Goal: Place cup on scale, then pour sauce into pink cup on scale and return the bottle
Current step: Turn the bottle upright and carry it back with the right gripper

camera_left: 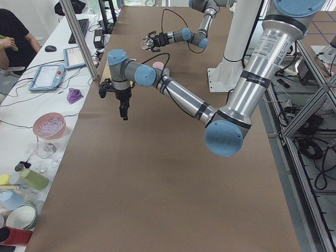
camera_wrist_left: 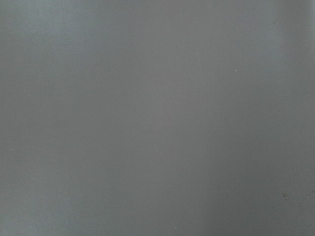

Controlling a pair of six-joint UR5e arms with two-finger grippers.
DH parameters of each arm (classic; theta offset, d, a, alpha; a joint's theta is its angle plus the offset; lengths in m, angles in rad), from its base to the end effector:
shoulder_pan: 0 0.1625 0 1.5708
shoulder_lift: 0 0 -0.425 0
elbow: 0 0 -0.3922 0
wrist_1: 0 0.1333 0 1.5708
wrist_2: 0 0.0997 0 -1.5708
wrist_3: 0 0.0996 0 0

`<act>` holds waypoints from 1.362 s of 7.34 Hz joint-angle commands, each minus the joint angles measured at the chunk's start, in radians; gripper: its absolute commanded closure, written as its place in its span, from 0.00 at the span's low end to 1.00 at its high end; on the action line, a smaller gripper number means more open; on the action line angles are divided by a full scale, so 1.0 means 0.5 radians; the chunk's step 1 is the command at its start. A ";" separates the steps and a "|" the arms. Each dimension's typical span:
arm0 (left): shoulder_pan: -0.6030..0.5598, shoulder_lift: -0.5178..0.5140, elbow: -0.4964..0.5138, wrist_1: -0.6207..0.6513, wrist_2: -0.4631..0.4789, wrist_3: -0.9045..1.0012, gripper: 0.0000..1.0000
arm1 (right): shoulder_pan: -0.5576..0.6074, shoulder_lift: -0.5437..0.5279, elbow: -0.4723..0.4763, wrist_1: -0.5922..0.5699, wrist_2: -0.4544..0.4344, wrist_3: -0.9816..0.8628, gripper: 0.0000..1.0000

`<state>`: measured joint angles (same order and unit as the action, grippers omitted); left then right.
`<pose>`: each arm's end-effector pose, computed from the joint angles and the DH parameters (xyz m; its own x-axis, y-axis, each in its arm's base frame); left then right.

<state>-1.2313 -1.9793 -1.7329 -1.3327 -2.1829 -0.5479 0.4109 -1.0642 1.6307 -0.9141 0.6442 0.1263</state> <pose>0.1347 -0.6097 0.3852 0.7694 -0.0806 -0.6336 0.1008 0.9949 -0.0043 -0.4901 -0.4458 0.2503 0.9610 -0.2312 -0.1518 0.1928 0.1665 0.9670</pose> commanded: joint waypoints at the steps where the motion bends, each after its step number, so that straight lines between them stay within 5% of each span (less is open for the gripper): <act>1: -0.016 -0.002 -0.025 0.002 0.000 -0.003 0.01 | 0.095 -0.126 0.144 0.006 0.238 0.481 1.00; 5: -0.108 0.031 -0.114 0.002 -0.003 0.162 0.01 | 0.380 -0.332 0.310 0.064 0.689 0.873 1.00; 7: -0.282 0.160 -0.081 0.061 -0.006 0.725 0.01 | 0.570 -0.491 0.276 0.272 0.916 0.879 1.00; 9: -0.320 0.157 0.029 0.030 -0.003 0.789 0.01 | 0.647 -0.516 0.206 0.334 0.997 1.083 1.00; 10: -0.338 0.160 0.042 0.036 0.000 0.780 0.01 | 0.648 -0.577 0.066 0.589 1.000 1.173 1.00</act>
<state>-1.3882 -1.9010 -1.7284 -1.3142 -2.1845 -0.1665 0.7253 -1.3245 1.7275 -0.7298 1.1325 0.6490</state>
